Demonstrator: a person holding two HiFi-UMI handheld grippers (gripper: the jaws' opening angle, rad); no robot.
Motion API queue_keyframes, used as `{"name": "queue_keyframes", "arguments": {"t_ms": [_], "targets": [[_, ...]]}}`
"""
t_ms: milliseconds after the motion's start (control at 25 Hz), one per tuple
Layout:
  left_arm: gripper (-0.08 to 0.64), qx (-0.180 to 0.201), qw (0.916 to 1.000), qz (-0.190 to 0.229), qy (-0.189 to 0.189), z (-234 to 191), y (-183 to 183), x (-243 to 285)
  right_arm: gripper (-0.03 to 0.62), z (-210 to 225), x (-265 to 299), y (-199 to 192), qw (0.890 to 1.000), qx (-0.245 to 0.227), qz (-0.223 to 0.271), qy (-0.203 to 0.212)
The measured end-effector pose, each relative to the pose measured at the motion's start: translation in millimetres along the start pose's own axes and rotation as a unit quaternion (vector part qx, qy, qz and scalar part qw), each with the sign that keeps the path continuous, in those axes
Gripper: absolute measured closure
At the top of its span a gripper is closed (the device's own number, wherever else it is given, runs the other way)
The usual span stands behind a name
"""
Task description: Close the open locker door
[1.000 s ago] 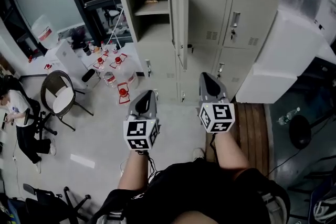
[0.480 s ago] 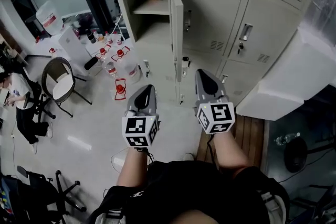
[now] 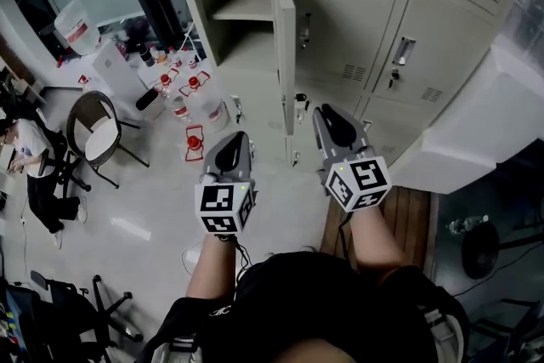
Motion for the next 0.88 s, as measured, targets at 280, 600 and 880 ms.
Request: {"name": "queue_keyframes", "arguments": {"t_ms": [280,600,880], "targets": [[0.558,0.004,0.9999,-0.001,0.01,-9.6,-1.8,3.1,0.345,-0.3,18.5,-0.5,0.995,0.038,-0.002,0.092],[0.558,0.009,0.9995,-0.009,0.029,-17.0,-6.2,-2.5,0.347,5.5,48.6,-13.3,0.973,0.069,-0.04,0.215],[0.558,0.017,0.9982,-0.013,0.056,-25.2,-6.5,-12.7,0.347,13.8,77.0,-34.3,0.96,0.055,-0.083,0.261]]}}
Point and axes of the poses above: the fingertips, and each gripper's own axes: x forward along the fingers, z to its right, y out of its top, the point moved 3 cm from there along -x, backward along the fingers, and after that the axes turned 15 degrees about z, right-handed, at the moved point
